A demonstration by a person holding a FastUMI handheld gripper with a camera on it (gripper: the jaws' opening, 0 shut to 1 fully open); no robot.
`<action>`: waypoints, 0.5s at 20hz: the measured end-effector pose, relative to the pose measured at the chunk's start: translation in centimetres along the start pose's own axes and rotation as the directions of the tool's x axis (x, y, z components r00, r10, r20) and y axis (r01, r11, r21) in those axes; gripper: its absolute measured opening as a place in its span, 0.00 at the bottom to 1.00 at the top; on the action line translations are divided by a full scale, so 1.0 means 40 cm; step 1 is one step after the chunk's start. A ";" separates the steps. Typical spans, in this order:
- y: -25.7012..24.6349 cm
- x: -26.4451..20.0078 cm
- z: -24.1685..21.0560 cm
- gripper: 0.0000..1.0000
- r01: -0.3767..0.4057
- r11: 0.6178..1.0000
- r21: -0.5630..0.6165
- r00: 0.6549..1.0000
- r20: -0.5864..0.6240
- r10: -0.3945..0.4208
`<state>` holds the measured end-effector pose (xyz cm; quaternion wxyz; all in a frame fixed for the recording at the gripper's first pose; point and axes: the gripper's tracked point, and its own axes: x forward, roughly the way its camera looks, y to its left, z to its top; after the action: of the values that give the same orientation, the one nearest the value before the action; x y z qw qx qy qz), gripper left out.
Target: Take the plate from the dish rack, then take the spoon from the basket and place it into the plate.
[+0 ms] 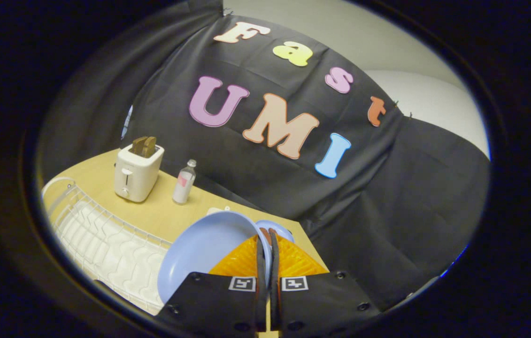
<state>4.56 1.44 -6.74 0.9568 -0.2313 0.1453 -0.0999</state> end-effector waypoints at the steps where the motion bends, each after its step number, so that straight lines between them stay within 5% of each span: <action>1: -0.029 -0.003 -0.003 0.06 -0.001 1.000 0.026 1.000 0.000 0.001; 10: -0.223 0.003 -0.155 0.06 -0.002 0.983 0.182 0.998 -0.060 0.013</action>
<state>1.57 -8.94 -7.84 0.9694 -0.1392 0.1656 -0.1161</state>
